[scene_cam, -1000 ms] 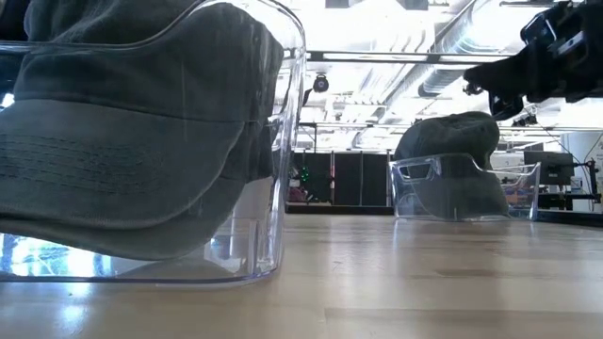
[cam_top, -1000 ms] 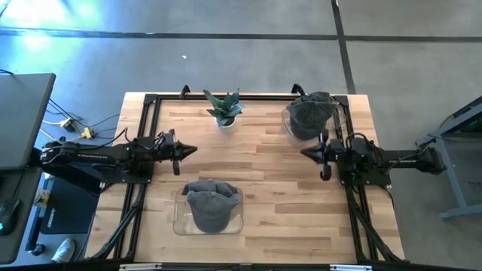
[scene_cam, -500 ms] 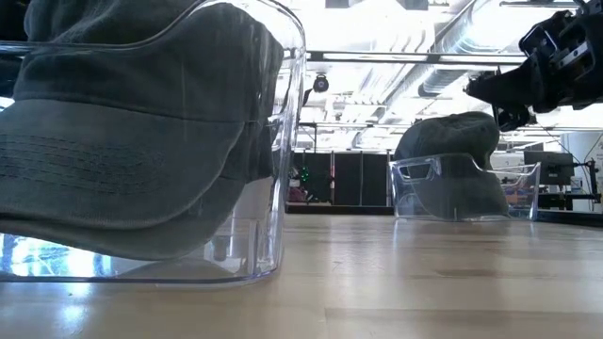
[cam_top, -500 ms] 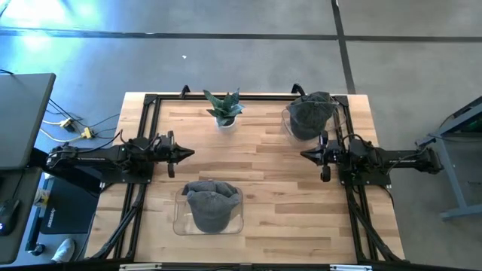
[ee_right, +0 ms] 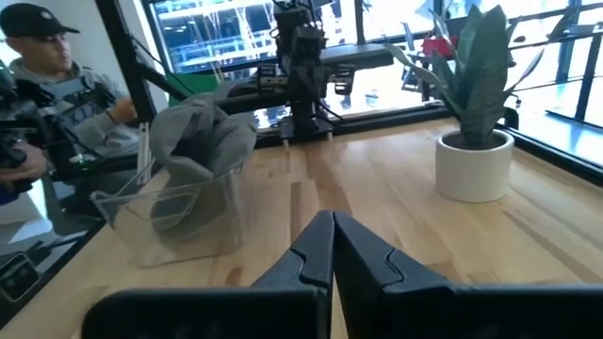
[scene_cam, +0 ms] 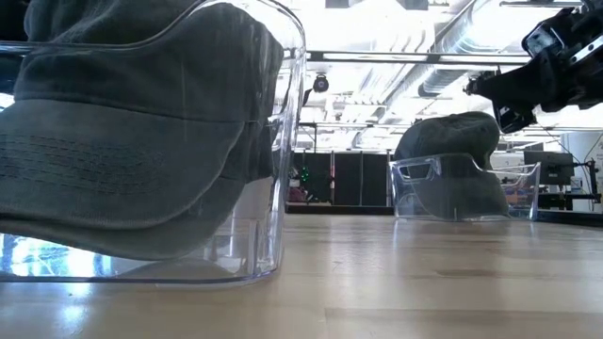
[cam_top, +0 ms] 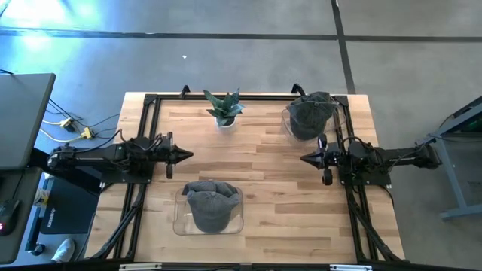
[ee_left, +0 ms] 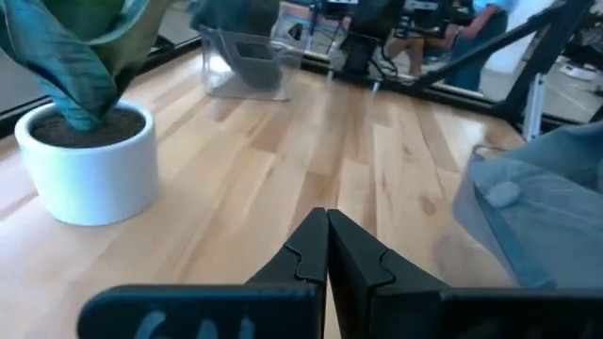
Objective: Pick & Place hat
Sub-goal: Return to Home Position
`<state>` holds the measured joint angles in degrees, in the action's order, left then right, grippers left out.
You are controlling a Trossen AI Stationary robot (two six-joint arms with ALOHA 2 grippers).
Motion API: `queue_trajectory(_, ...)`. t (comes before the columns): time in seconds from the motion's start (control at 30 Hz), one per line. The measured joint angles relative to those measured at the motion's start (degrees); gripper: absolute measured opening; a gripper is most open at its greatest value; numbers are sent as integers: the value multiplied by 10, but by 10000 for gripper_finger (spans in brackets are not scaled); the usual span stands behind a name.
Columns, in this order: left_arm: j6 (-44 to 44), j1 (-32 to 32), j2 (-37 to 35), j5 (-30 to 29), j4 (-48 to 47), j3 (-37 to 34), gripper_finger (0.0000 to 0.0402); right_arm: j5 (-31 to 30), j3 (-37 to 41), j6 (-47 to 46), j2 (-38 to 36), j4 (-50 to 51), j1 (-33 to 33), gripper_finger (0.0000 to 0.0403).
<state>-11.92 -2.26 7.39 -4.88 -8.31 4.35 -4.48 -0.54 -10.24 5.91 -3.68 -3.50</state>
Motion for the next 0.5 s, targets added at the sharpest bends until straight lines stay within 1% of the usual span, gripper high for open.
queue_trajectory(0.1,-2,0,-33,1,-31,7,0,-11,0,0,0,0,-6,2)
queue_trajectory(0.2,12,0,-71,11,-40,8,0,-11,0,0,0,1,-10,2)
queue_trajectory(0.37,25,0,-70,-2,-40,7,0,-12,0,-3,1,3,-17,3)
queue_trajectory(0.5,40,0,-70,-14,17,-10,0,-14,0,-3,1,1,-18,2)
